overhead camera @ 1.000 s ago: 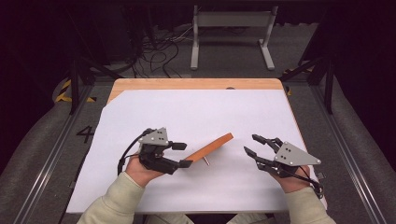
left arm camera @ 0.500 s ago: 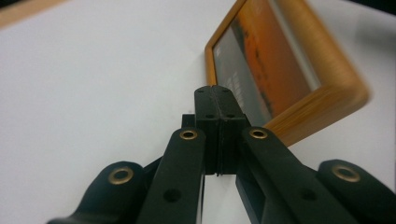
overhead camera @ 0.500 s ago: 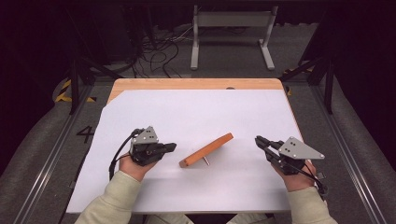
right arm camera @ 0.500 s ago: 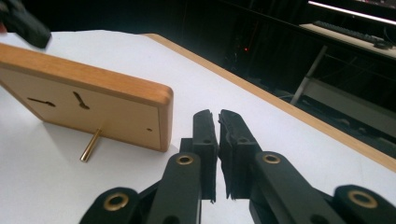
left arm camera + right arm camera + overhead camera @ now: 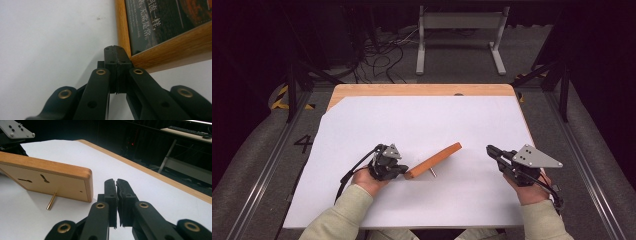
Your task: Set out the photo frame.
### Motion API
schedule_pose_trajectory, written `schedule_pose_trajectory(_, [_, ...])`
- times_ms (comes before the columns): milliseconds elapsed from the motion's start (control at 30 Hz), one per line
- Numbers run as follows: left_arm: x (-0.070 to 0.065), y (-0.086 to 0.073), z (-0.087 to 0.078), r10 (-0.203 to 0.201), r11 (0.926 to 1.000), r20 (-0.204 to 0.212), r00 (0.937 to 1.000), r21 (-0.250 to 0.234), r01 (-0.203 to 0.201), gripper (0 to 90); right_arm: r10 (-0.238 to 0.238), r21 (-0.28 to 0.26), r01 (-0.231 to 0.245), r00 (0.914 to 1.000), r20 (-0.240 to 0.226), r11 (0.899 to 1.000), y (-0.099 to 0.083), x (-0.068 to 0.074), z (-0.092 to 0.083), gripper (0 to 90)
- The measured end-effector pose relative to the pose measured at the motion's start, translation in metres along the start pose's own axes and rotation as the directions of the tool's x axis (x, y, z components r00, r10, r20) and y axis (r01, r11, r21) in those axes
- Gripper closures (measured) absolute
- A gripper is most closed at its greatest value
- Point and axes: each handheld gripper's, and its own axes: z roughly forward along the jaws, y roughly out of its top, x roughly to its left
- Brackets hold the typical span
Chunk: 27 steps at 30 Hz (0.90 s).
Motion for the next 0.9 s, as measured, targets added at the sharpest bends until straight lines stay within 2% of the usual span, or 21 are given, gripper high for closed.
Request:
schedule_pose_trajectory(67, [0.002,-0.001,0.0,-0.022,0.9998,0.021,0.9995,-0.002,0.022,90.0,0.002,-0.002,-0.002,1.0,0.0,1.0,0.0,0.0,0.0,86.8])
schedule_pose_trajectory(133, [0.002,-0.001,0.0,-0.025,0.9997,0.035,0.9991,0.003,0.025,90.0,0.006,-0.004,-0.006,1.0,-0.001,1.0,0.001,-0.001,-0.001,86.8])
schedule_pose_trajectory(267, [-0.005,0.001,0.002,0.0,0.9996,0.094,0.9955,0.028,-0.002,90.0,0.007,-0.004,-0.007,1.0,0.0,1.0,0.001,-0.001,-0.001,86.8])
schedule_pose_trajectory(300, [-0.005,0.001,0.002,0.0,0.9996,0.094,0.9955,0.028,-0.002,90.0,0.007,-0.004,-0.007,1.0,0.0,1.0,0.001,-0.001,-0.001,86.8])
schedule_pose_trajectory(333, [-0.009,0.002,0.004,0.01,0.999,0.112,0.9936,0.043,-0.015,90.0,0.008,-0.004,-0.008,1.0,0.001,1.0,0.001,-0.001,-0.002,86.8])
schedule_pose_trajectory(433, [-0.015,0.004,0.004,0.027,0.9982,0.147,0.9888,0.049,-0.035,90.0,0.013,-0.002,-0.013,0.9999,0.002,1.0,0.002,-0.001,-0.002,86.8])
schedule_pose_trajectory(700, [-0.032,0.011,0.008,0.068,0.995,0.238,0.9689,0.054,-0.084,90.0,0.032,0.009,-0.032,0.9995,0.0,0.999,0.004,-0.002,-0.002,86.8])
schedule_pose_trajectory(733, [-0.034,0.012,0.008,0.072,0.9946,0.251,0.9654,0.054,-0.089,90.0,0.034,0.012,-0.034,0.9994,-0.002,0.999,0.004,-0.002,-0.002,86.8])
schedule_pose_trajectory(767, [-0.039,0.013,0.01,0.084,0.9938,0.269,0.9594,0.047,-0.1,90.0,0.036,0.016,-0.036,0.9993,-0.005,0.999,0.005,-0.002,-0.002,86.6])
schedule_pose_trajectory(800, [-0.039,0.013,0.01,0.084,0.9938,0.269,0.9594,0.047,-0.1,90.0,0.036,0.016,-0.036,0.9993,-0.005,0.999,0.005,-0.002,-0.002,86.6])
schedule_pose_trajectory(833, [-0.042,0.015,0.011,0.096,0.9928,0.278,0.9559,0.042,-0.112,90.0,0.059,0.039,-0.058,0.9982,-0.014,0.998,0.007,-0.003,-0.002,85.9])
schedule_pose_trajectory(867, [-0.045,0.016,0.011,0.095,0.9928,0.282,0.9546,0.044,-0.111,89.9,0.103,0.07,-0.102,0.9945,-0.016,0.992,0.009,-0.004,-0.002,85.8])
schedule_pose_trajectory(900, [-0.048,0.017,0.013,0.1,0.9924,0.295,0.9503,0.04,-0.117,90.0,0.142,0.097,-0.141,0.9898,-0.011,0.985,0.011,-0.006,-0.002,85.3])
